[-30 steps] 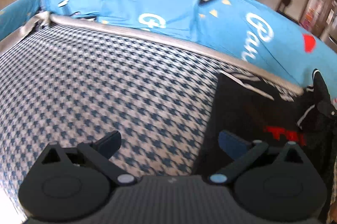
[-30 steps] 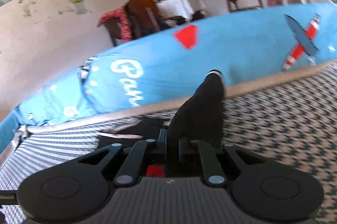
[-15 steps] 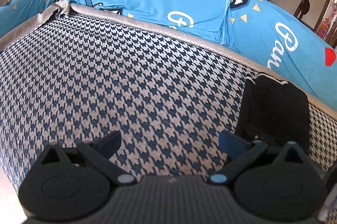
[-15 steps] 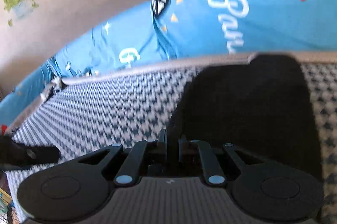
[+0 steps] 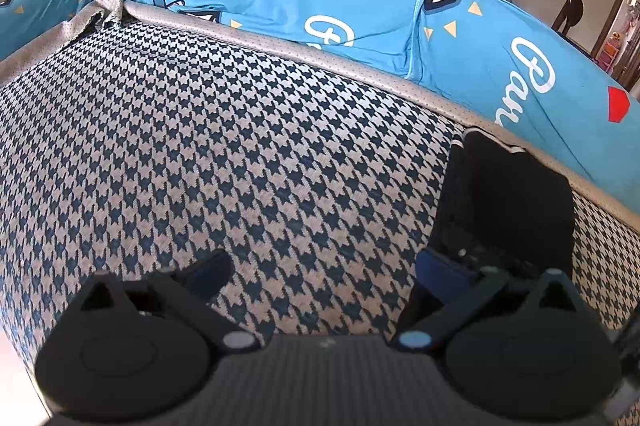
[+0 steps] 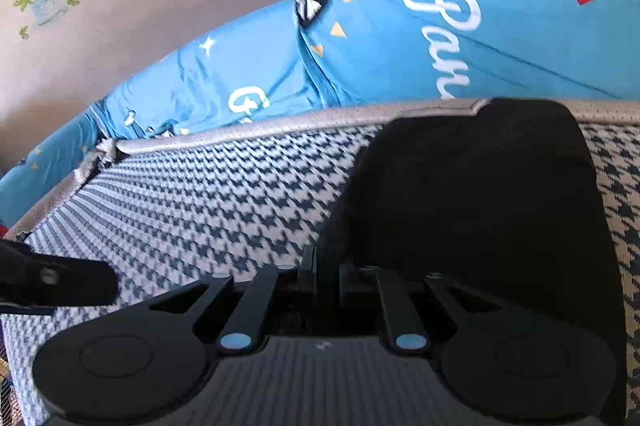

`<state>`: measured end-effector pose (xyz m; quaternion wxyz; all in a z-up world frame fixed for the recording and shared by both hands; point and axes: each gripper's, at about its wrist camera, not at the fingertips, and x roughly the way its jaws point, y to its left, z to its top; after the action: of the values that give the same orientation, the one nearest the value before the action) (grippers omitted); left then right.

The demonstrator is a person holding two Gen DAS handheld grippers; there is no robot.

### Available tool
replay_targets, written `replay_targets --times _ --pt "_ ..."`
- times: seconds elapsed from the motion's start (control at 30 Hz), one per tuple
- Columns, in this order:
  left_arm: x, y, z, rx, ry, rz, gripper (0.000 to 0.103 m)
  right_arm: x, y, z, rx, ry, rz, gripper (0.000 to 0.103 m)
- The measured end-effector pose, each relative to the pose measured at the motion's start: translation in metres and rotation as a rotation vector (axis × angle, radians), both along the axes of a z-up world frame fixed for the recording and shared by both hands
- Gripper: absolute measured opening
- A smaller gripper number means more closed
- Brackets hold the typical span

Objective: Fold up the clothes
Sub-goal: 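Lift the hem with the right gripper and fold it toward the collar, then open the right gripper to release the folded shirt and withdraw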

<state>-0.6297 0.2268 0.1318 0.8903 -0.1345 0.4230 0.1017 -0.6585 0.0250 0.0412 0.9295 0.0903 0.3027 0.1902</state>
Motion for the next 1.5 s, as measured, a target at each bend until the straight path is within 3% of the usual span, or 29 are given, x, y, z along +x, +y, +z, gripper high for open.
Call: replay_targets --times 0.17,0.23,0.57,1.1,1.5 --pt "0.003 -0.003 -0.002 0.0 0.014 -0.013 0.103 0.002 0.011 -0.01 -0.059 0.009 0.038 0.012" --pt "0.003 -0.005 -0.002 0.003 0.011 -0.018 0.103 0.003 0.008 -0.013 -0.029 0.023 0.019 0.012" --pt "0.003 -0.016 -0.005 0.011 0.021 -0.039 0.103 -0.026 -0.001 0.003 0.005 0.036 0.04 0.035" --pt "-0.007 -0.059 -0.02 0.129 0.008 -0.14 0.103 -0.111 -0.045 0.019 0.001 0.1 -0.006 0.042" --pt "-0.037 -0.06 -0.023 0.15 -0.041 -0.178 0.103 -0.157 -0.074 0.027 0.031 0.134 -0.054 0.045"
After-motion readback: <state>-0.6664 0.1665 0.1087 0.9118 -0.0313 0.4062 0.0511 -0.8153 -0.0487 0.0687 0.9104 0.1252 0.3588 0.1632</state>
